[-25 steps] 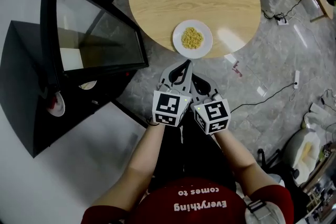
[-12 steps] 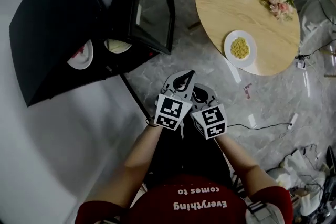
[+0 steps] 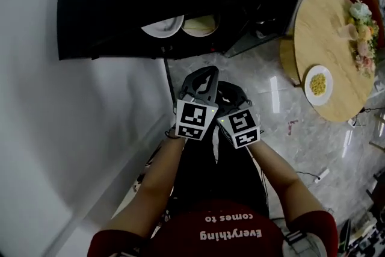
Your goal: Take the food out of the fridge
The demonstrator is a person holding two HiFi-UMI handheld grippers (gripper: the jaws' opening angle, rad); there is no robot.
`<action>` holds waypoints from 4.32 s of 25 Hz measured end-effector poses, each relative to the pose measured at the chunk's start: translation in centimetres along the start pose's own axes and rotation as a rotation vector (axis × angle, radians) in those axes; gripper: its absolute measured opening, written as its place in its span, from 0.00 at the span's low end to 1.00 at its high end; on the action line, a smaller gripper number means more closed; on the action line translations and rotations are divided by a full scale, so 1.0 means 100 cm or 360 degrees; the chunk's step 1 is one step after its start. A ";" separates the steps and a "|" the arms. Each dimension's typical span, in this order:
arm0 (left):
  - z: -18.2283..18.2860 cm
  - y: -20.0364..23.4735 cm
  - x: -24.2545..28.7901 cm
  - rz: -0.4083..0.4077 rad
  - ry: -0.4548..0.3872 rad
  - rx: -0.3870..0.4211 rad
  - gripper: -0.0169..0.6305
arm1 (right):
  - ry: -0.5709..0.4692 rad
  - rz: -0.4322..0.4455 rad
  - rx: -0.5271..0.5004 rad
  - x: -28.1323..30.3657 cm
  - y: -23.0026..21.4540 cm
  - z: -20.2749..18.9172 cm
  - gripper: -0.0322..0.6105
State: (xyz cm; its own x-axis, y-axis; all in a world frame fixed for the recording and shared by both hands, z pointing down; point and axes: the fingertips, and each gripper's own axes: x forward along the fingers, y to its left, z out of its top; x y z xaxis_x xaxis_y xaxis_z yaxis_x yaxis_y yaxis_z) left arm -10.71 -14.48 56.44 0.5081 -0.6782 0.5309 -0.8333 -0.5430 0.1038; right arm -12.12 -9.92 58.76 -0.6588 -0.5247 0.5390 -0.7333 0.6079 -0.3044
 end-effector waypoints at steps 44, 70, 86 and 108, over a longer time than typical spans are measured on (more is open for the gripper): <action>-0.054 0.080 -0.026 0.0131 0.0193 0.0019 0.03 | -0.0604 0.0060 0.2228 0.129 -0.103 -0.011 0.08; -0.070 0.074 -0.036 0.0089 0.0224 0.0053 0.03 | -0.0738 0.0532 0.2100 0.128 -0.084 0.000 0.09; -0.067 0.064 -0.056 0.0059 0.0216 0.0088 0.03 | -0.0630 0.0662 0.1937 0.062 -0.020 -0.015 0.09; -0.004 0.009 -0.104 -0.0113 0.0005 0.0103 0.03 | -0.0844 0.0638 0.1903 -0.094 0.019 -0.017 0.08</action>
State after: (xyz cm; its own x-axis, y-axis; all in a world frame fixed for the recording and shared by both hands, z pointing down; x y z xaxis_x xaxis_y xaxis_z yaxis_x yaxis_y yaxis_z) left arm -16.78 -7.76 51.33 0.5647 -0.6353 0.5267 -0.7793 -0.6207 0.0868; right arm -7.00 -2.81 54.45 -0.6448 -0.7639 -0.0268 0.0033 0.0323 -0.9995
